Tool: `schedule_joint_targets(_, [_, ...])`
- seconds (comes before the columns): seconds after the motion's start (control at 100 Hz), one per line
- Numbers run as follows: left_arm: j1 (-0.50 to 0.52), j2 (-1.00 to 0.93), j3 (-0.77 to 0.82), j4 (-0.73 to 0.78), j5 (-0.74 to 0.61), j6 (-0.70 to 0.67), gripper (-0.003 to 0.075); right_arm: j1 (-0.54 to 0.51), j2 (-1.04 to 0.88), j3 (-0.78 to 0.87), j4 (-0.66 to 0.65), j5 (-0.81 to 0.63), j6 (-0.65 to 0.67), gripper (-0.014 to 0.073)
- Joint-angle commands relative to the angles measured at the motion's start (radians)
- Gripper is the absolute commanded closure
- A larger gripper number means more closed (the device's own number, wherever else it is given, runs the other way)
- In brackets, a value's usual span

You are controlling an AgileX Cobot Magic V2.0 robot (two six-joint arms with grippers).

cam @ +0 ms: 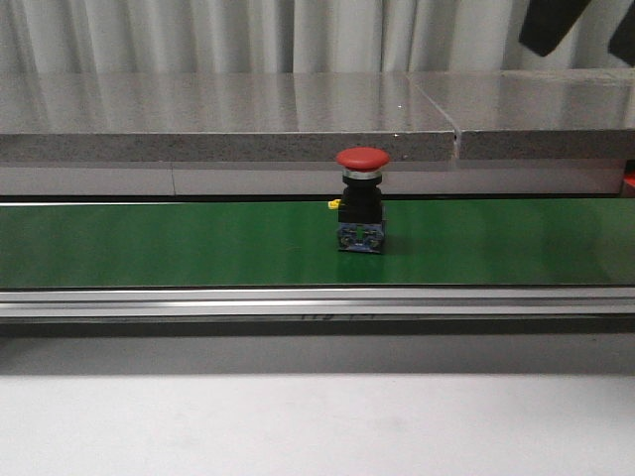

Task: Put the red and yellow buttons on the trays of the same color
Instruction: 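Move the right gripper back over the red button on the belt, then grasp the red button with the right gripper and lift it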

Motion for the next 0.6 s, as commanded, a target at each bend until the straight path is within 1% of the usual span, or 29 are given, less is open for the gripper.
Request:
schedule_joint_targets(0.0, [-0.009, 0.007, -0.024, -0.011, -0.07, 0.002, 0.0741, 0.031, 0.017, -0.069, 0.037, 0.005, -0.066, -0.0055])
schedule_joint_targets(0.15, [-0.009, 0.007, -0.024, -0.011, -0.07, 0.002, 0.0741, 0.08, 0.109, -0.13, 0.067, 0.053, -0.127, -0.0055])
schedule_joint_targets(0.28, [-0.009, 0.007, -0.024, -0.011, -0.07, 0.002, 0.0741, 0.108, 0.17, -0.158, 0.082, 0.065, -0.156, -0.0055])
schedule_joint_targets(0.42, [-0.009, 0.007, -0.024, -0.011, -0.07, 0.002, 0.0741, 0.121, 0.234, -0.184, 0.086, 0.061, -0.158, -0.0055])
schedule_joint_targets(0.59, [-0.009, 0.007, -0.024, -0.011, -0.07, 0.002, 0.0741, 0.132, 0.307, -0.215, 0.094, 0.018, -0.167, -0.0055])
